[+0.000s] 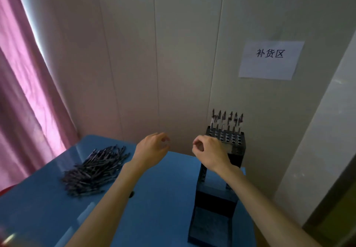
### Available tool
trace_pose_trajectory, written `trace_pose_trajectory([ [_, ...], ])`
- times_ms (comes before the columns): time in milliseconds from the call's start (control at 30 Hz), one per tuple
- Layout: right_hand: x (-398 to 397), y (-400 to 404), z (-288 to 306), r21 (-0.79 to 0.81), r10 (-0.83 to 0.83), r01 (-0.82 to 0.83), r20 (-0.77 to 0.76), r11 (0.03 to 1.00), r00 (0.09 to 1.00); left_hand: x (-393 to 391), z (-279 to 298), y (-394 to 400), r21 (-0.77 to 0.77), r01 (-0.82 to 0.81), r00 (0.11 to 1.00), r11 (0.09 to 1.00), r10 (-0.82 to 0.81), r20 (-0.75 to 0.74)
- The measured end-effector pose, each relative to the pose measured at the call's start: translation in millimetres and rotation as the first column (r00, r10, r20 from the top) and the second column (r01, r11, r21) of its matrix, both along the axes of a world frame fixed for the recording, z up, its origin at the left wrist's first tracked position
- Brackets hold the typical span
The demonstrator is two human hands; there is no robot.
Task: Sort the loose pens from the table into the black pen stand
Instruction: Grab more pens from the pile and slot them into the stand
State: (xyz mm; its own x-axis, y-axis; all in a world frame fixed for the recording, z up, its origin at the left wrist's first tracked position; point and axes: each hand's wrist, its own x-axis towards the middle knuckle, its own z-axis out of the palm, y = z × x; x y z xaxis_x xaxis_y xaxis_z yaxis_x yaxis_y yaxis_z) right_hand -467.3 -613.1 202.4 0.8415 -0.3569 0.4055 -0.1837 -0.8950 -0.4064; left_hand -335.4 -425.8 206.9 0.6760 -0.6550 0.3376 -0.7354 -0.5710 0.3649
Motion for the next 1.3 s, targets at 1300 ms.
trace_pose_trajectory([
  [1300,250,365,-147,0.176,0.098,-0.022,-0.433,0.984,0.896,253,-140,410,0.095,-0.101,0.944,0.990,0.125,-0.306],
])
